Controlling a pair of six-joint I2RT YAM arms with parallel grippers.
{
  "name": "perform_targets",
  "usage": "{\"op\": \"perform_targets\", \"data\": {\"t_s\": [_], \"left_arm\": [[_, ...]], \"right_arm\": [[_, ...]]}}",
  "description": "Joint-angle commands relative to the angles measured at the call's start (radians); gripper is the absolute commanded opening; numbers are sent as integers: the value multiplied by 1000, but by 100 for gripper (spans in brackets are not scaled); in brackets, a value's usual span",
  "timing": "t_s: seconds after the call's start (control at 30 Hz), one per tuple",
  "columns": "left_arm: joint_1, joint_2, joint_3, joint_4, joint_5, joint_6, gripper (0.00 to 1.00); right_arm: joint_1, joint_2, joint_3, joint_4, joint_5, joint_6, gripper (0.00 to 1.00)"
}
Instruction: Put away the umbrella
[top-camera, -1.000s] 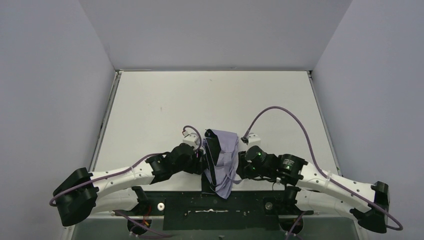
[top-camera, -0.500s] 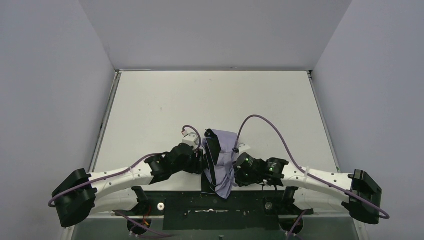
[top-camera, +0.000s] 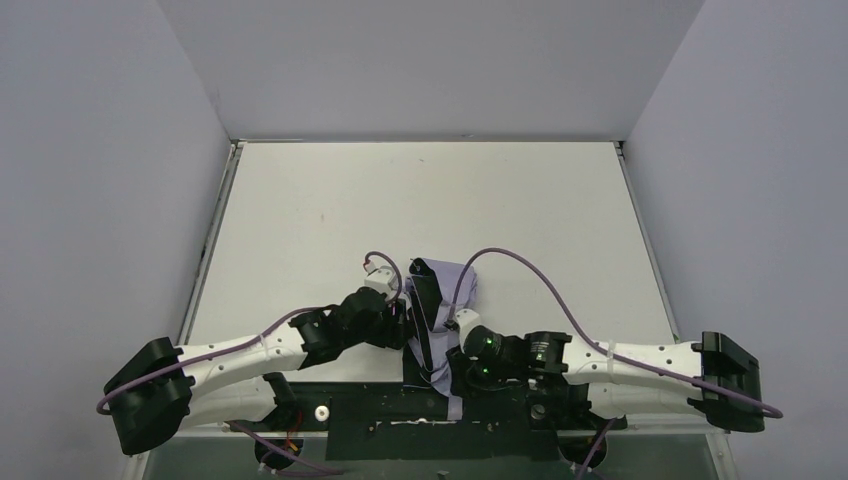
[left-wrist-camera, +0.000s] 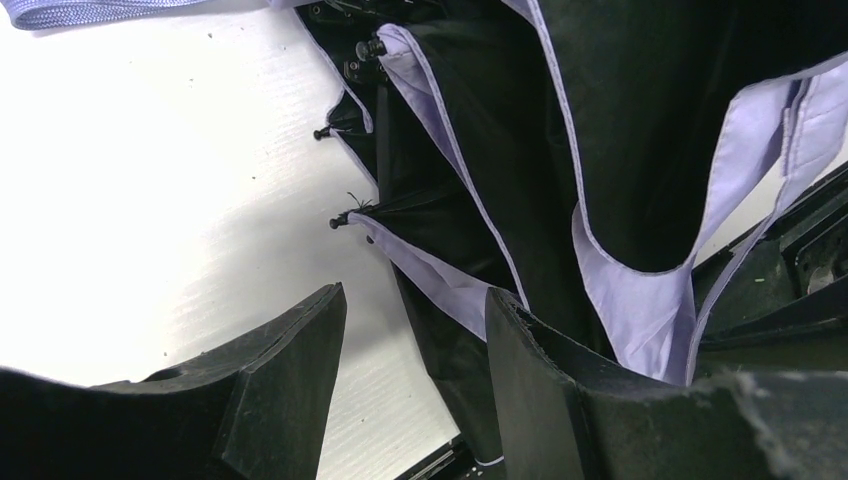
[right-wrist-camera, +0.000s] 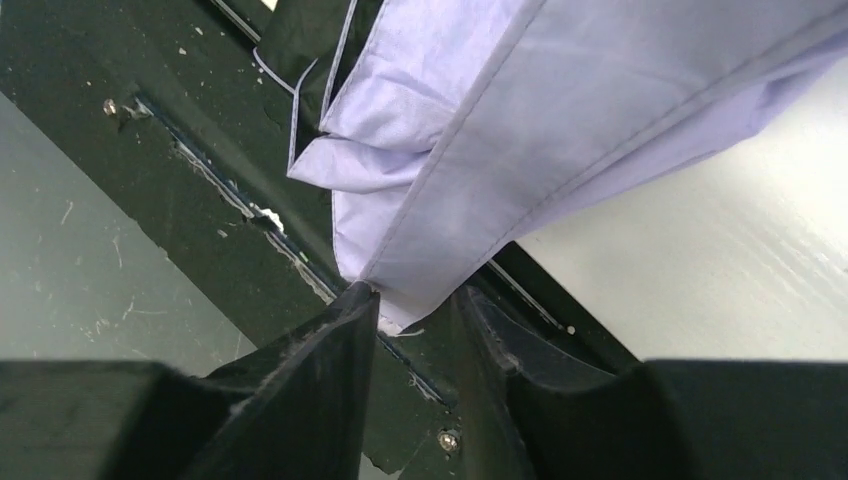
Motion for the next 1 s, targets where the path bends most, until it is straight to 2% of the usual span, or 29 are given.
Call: {"op": "perform_targets", "data": {"t_s": [0.0,0.07,0.17,0.43,0.57,0.7,0.83,0.97], "left_arm": [[5,-26,-1,7,-9,-2,51],[5,-44,-1,-6,-16,3,51],[5,-63,-2,-19,-19,16,51],[6,-45,7,-17,0,37,51],[7,-19,16,-21,9,47,51],[7,9,32,-21,17,60,51],[8,41,49,-27,10,65,51],[13,57,56,-27,13,56,51]], "right_arm": [[19,-36,69,-7,44,-28,37],[8,-86,137,-84,121,-63,43],[-68,-128,233,-192,178,-133,58],[-438,-65,443,-300,129,-371,79],[-652,31,505,-254,-42,-500,80],[-802,131,571,-195,-191,-588,81],[-869,164,563,-40,-218,-612,81],[-893,188,539,92,-224,-708,81]]}}
